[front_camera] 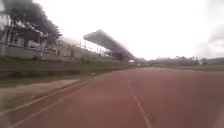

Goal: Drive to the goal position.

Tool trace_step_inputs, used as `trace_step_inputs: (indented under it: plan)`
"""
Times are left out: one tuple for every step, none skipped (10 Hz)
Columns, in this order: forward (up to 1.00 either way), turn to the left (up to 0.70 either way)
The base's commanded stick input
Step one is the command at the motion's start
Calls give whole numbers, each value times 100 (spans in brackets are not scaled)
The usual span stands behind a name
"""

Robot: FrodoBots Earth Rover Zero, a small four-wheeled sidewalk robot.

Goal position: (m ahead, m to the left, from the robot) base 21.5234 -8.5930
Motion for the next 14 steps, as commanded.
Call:
trace_step_inputs:
  plan:
    - [70,0]
    - [70,0]
    - [70,0]
    - [70,0]
    - [70,0]
    - [70,0]
    - [70,0]
    - [70,0]
    - [70,0]
    - [70,0]
    - [70,0]
    - [70,0]
    - [70,1]
    - [70,1]
